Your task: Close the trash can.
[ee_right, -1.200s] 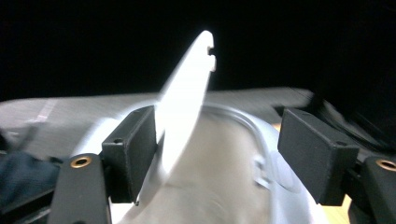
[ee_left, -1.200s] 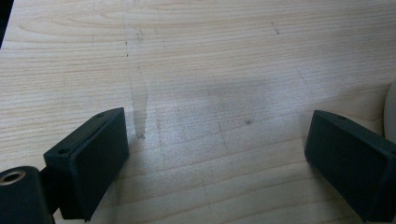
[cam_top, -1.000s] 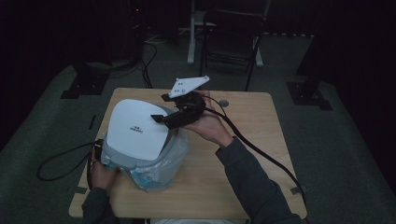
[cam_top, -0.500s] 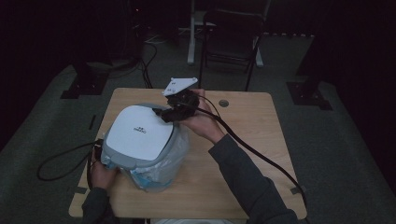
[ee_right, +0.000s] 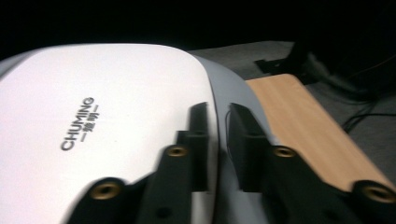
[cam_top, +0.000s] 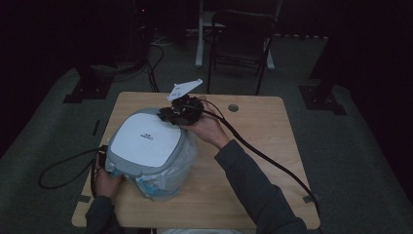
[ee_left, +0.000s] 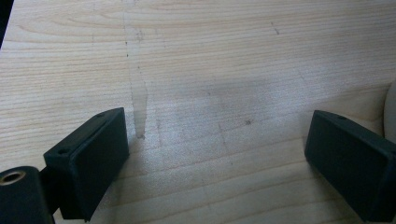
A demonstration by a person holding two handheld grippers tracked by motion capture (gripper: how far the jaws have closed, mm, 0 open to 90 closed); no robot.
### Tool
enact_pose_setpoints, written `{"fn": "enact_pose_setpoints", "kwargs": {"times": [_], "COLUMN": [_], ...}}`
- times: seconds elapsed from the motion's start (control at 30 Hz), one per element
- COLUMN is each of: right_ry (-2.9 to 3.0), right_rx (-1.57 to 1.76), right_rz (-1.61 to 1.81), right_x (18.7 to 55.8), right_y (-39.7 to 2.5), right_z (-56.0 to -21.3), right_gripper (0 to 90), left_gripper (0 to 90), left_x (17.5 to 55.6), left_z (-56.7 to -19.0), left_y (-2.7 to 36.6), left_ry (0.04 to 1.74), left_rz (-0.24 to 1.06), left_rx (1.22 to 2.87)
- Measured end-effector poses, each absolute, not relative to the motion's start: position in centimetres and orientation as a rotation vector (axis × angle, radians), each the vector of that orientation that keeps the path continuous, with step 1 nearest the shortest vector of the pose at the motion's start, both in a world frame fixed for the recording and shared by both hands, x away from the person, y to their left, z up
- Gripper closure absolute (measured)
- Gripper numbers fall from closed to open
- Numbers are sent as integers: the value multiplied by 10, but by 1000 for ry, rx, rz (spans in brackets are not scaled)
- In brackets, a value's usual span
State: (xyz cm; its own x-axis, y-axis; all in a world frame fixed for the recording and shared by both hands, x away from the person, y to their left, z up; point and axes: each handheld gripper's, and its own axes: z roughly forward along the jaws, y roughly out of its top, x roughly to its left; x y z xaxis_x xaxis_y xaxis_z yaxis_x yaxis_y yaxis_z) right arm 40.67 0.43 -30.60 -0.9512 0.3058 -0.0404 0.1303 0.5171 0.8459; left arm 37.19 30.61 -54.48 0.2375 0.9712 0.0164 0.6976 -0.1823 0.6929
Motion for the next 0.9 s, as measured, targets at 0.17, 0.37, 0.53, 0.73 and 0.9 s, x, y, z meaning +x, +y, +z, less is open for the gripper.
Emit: {"fn": "enact_pose_setpoints", "kwargs": {"times": [0.17,0.37,0.53,0.73,0.9], "right_ry": [2604,2601,2550,2505,2470], "right_rx": [421,418,399,446,489], "right_rz": [1432,1426,1386,1382,1373], "right_x": [411,411,407,411,414], "right_y": [6,6,1,-24,-48], "right_z": [-311,-310,-306,-303,-305], "right_gripper": [900,885,768,709,668], "left_gripper": [68,68,68,69,69], "left_x": [372,372,372,372,372], "left_z": [-545,-545,-545,-545,-545], "left_y": [306,306,306,306,306], "left_ry": [1522,1522,1522,1522,1522], "left_rz": [632,632,631,631,631], "left_rx": [1952,1952,1952,1952,1952]}}
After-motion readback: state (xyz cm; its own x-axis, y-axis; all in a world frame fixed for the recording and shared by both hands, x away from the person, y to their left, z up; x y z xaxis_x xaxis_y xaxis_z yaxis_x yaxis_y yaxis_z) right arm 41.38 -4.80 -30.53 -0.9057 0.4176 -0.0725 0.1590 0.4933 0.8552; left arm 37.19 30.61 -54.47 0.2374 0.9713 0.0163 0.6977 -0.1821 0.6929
